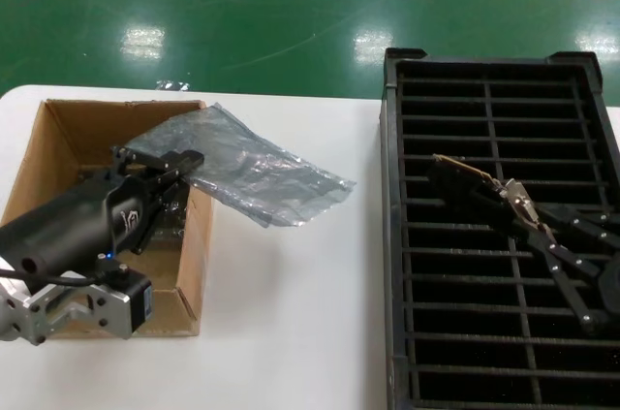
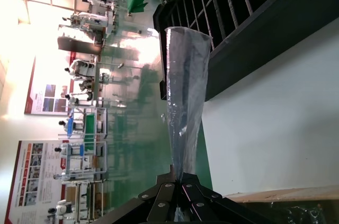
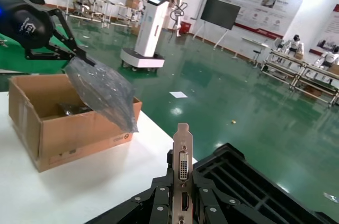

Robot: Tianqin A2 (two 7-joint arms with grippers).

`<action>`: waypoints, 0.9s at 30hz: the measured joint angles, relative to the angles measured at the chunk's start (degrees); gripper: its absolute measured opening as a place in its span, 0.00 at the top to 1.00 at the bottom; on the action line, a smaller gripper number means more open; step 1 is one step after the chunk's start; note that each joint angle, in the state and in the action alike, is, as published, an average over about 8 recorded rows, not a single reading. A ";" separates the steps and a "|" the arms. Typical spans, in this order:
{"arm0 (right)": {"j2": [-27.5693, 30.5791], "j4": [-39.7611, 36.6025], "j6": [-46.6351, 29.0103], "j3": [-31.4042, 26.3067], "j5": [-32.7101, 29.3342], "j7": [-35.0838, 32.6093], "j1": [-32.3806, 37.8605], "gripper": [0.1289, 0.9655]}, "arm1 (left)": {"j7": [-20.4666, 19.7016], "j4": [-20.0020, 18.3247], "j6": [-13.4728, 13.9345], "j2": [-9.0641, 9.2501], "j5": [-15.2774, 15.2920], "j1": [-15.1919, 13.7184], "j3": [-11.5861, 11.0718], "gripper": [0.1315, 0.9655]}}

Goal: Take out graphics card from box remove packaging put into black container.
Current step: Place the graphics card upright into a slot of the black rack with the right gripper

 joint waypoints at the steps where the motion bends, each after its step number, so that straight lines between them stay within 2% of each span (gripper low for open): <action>1: -0.12 0.00 0.11 -0.02 -0.58 0.50 0.08 0.93 | 0.00 0.00 0.00 0.00 0.00 0.00 0.00 0.99; 15: 0.77 0.00 -0.94 -1.55 -2.52 1.45 2.22 0.93 | 0.00 0.00 0.00 0.00 0.00 0.00 0.00 0.99; 20: 4.95 0.00 -5.30 -3.87 -3.93 2.41 6.55 0.93 | 0.00 0.00 0.00 0.00 0.00 0.00 0.00 0.99; 27: 13.10 -0.21 -15.13 -6.60 -3.54 3.10 14.02 0.93 | 0.00 0.00 0.00 0.00 0.00 0.00 0.00 0.99</action>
